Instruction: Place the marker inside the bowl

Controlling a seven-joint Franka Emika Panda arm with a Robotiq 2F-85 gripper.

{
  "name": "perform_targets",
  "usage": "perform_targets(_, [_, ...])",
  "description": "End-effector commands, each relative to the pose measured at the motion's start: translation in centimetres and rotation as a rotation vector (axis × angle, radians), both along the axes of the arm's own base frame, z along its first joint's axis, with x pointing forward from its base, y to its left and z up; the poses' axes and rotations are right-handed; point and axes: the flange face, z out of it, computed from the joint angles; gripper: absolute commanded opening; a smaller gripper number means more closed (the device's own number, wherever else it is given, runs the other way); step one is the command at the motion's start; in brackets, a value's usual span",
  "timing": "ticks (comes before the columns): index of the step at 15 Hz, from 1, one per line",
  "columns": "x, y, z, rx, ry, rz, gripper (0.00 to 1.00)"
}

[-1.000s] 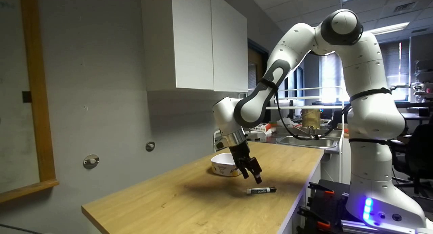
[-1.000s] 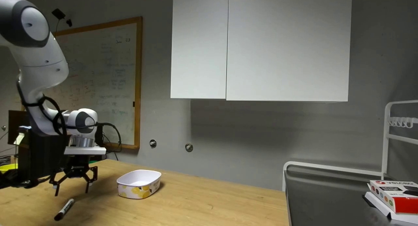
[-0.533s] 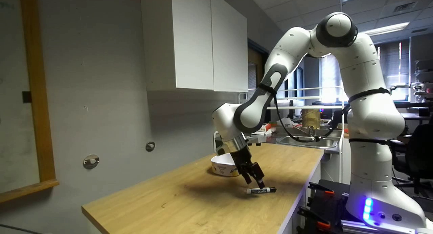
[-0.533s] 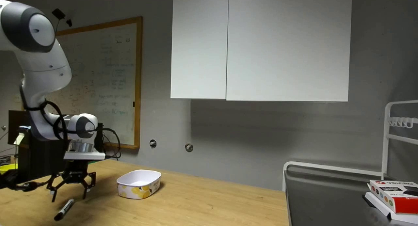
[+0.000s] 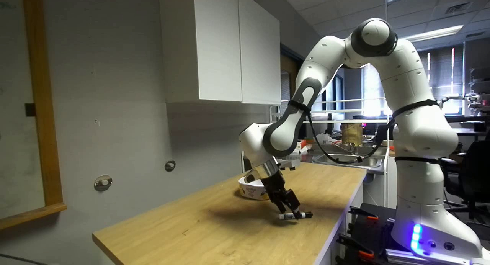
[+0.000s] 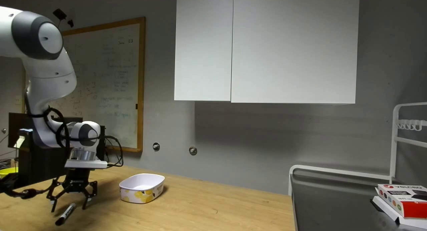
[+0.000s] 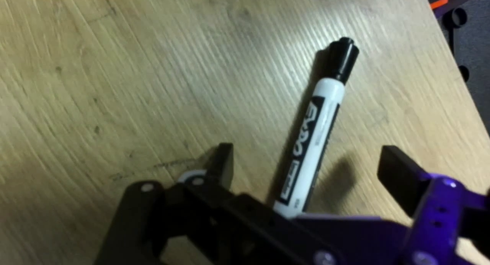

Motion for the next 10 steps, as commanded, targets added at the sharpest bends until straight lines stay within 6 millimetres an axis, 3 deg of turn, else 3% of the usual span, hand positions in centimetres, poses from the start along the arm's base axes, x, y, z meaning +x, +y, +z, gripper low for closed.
perform_targets(1, [0.60,0.34,-0.83,0.000,0.000,0.027,0.68])
perform_targets(8, [1.25,0.35,-0.60,-0.008,-0.017,0.043,0.12])
perform_targets(10, [1.26,0.40,-0.29,-0.019,-0.017,0.039,0.02])
